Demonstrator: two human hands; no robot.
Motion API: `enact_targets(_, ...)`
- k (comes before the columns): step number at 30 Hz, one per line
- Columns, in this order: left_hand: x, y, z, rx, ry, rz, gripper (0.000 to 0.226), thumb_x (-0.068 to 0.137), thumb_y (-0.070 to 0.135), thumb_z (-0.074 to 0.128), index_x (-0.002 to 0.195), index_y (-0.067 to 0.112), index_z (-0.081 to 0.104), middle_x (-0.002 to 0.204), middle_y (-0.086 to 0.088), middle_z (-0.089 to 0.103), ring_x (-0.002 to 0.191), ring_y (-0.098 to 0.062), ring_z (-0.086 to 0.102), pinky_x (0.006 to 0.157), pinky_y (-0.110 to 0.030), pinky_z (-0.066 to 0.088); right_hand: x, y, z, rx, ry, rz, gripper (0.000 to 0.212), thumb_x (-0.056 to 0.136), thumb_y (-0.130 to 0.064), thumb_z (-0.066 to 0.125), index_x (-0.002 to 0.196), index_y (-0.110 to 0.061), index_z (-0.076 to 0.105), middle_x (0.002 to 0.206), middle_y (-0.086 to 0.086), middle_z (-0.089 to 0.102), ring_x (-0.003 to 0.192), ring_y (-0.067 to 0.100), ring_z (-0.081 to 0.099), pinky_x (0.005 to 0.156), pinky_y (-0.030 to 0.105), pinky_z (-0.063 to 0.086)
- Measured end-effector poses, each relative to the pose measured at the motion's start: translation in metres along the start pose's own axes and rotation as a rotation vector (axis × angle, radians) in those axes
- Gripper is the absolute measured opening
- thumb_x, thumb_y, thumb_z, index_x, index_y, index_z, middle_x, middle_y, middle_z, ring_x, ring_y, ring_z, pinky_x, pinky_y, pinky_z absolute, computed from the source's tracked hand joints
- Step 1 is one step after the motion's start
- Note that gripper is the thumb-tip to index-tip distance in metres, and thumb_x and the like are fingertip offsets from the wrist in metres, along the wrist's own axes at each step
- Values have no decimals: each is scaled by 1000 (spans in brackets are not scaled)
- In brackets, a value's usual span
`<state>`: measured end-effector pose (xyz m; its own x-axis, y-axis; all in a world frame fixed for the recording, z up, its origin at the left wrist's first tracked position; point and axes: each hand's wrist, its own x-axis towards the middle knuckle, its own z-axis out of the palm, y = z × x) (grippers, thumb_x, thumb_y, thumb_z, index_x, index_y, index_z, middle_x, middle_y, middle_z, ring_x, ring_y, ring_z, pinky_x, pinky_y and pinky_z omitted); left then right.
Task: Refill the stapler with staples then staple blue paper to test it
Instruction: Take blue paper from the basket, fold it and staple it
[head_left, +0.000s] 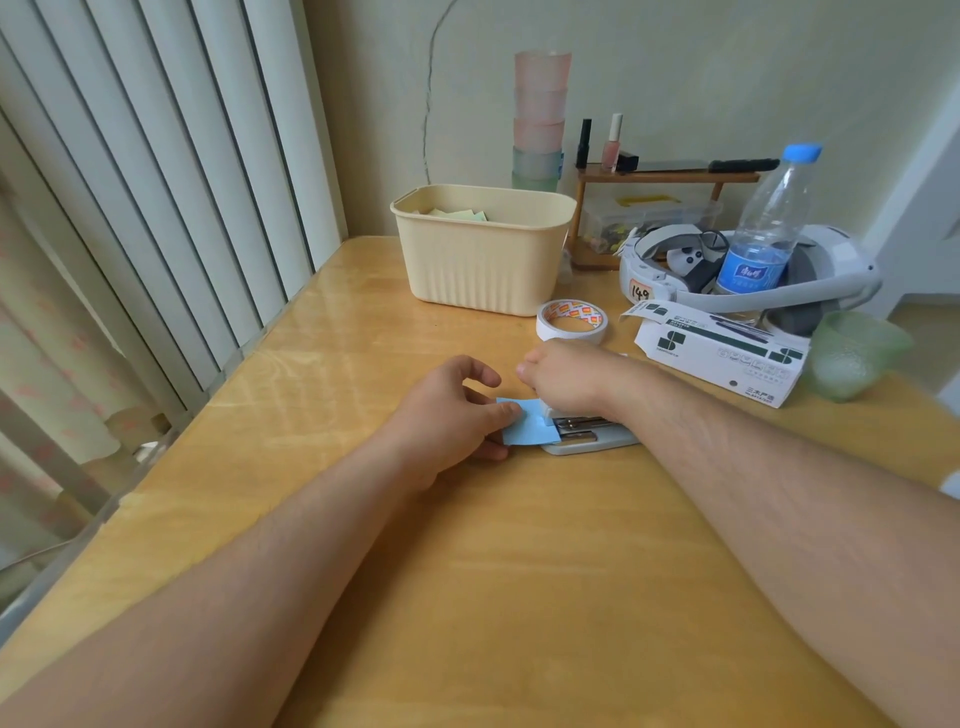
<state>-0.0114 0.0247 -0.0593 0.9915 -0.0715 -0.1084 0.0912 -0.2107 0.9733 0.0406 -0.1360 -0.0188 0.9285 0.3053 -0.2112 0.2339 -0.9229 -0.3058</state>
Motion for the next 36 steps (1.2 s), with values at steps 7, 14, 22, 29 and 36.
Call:
enact_targets(7, 0, 1, -1, -14, 1, -18, 27, 92, 9, 75, 114, 8, 60, 85, -9, 68, 63, -19, 70, 70, -37, 66, 1, -1, 6, -230, 54, 45, 19, 96, -14, 36, 94, -20, 55, 114, 7, 57, 106, 33, 57, 89, 48, 52)
enact_targets(14, -1, 1, -1, -31, 7, -26, 29, 91, 9, 77, 114, 10, 59, 89, -12, 67, 66, -21, 71, 71, -38, 66, -2, -2, 6, -241, 29, 43, 24, 98, -18, 37, 105, -16, 61, 120, 7, 58, 108, 32, 55, 92, 49, 50)
enact_targets(22, -2, 2, -1, -45, 9, -30, 32, 90, 8, 77, 116, 10, 58, 87, -12, 68, 65, -20, 71, 70, -37, 66, -3, -8, 7, -235, 67, 125, 29, 98, -22, 38, 114, -19, 62, 121, 8, 60, 105, 33, 56, 87, 49, 48)
enact_targets(29, -2, 3, 0, -49, 5, -34, 32, 90, 7, 77, 116, 9, 58, 84, -10, 66, 64, -18, 70, 66, -33, 65, -1, -8, 12, -238, 84, 144, 28, 99, -21, 38, 115, -18, 61, 125, 9, 60, 112, 34, 56, 90, 50, 46)
enact_targets(36, -3, 3, 1, -16, 20, -28, 31, 90, 7, 77, 115, 11, 58, 87, -12, 67, 63, -20, 71, 65, -31, 65, -1, -5, 10, -199, 60, 102, 28, 96, -22, 38, 108, -18, 62, 115, 8, 62, 98, 31, 58, 78, 45, 48)
